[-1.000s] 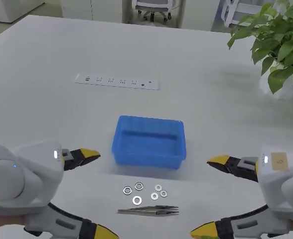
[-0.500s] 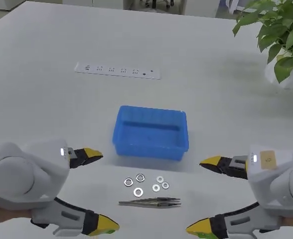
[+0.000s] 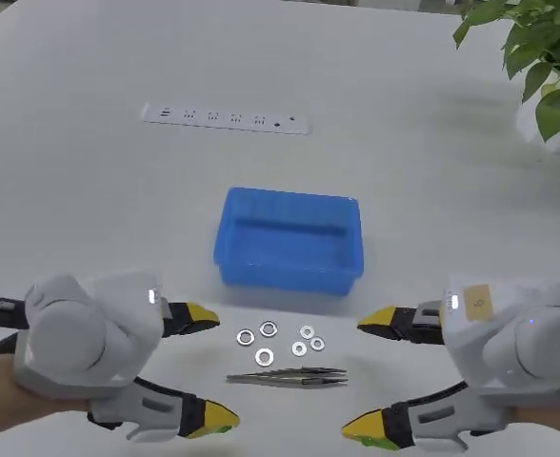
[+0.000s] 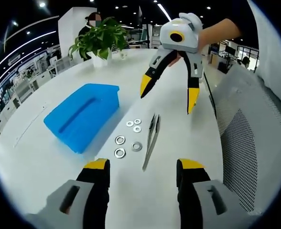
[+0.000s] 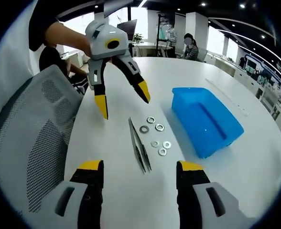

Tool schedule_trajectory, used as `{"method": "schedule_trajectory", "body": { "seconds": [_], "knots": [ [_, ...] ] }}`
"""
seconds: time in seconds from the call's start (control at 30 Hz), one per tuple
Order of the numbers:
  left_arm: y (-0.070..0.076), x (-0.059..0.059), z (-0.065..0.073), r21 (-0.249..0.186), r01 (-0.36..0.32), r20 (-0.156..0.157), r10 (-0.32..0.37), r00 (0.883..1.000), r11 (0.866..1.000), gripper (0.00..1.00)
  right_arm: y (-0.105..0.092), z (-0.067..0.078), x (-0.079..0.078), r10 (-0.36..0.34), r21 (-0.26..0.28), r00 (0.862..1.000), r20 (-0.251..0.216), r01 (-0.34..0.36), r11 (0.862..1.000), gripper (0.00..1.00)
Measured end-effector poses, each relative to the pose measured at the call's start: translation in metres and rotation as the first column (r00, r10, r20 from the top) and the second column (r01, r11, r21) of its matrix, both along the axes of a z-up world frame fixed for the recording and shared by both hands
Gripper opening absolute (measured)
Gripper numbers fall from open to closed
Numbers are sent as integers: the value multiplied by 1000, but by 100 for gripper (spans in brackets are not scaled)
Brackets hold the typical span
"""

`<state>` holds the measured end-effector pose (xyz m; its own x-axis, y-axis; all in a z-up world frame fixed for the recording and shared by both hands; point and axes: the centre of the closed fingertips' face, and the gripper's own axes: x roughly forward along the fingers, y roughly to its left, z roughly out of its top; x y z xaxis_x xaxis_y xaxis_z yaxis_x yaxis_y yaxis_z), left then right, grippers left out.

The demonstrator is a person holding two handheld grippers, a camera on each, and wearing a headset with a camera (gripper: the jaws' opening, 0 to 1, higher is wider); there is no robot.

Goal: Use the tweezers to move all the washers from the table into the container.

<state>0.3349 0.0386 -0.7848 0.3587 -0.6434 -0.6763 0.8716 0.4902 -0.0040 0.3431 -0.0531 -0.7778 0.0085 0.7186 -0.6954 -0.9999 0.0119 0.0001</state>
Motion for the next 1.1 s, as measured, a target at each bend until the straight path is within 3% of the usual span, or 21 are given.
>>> {"method": "schedule_trajectory", "body": {
  "seconds": [0.03, 0.1, 0.47, 0.73, 0.8, 0.9, 0.97, 1.1],
  "knots": [
    [0, 0, -4, 4, -10, -25, 11, 1000, 1000, 57, 3, -2, -1, 8, -6, 1000, -4, -8, 1000, 59],
    [0, 1, -7, 12, -13, -35, 13, 999, 1000, 54, 6, -5, 0, 15, -17, 1000, 6, -15, 1000, 57],
    [-3, -1, -18, 43, 27, -64, -24, 998, 999, 38, 29, -18, 2, 43, -39, 998, -39, -45, 998, 33],
    [-7, 3, -19, 51, 45, -64, -42, 997, 998, 29, 33, -28, 1, 67, -91, 995, -71, -74, 993, 26],
    [-7, 4, -19, 65, 57, -61, -54, 997, 996, 27, 34, -28, 3, 62, -99, 995, -78, -69, 993, 25],
    [-8, 2, -20, 101, 102, -57, -96, 994, 990, 17, 35, -29, 3, 81, -107, 995, -65, -88, 990, 23],
    [-8, 2, -20, 120, 123, -46, -118, 992, 985, 15, 35, -29, 1, 94, -112, 994, -61, -100, 989, 21],
    [-9, 2, -20, 144, 136, -53, -130, 990, 980, 15, 36, -29, -1, 112, -122, 993, -46, -117, 986, 18]
  ]
}}
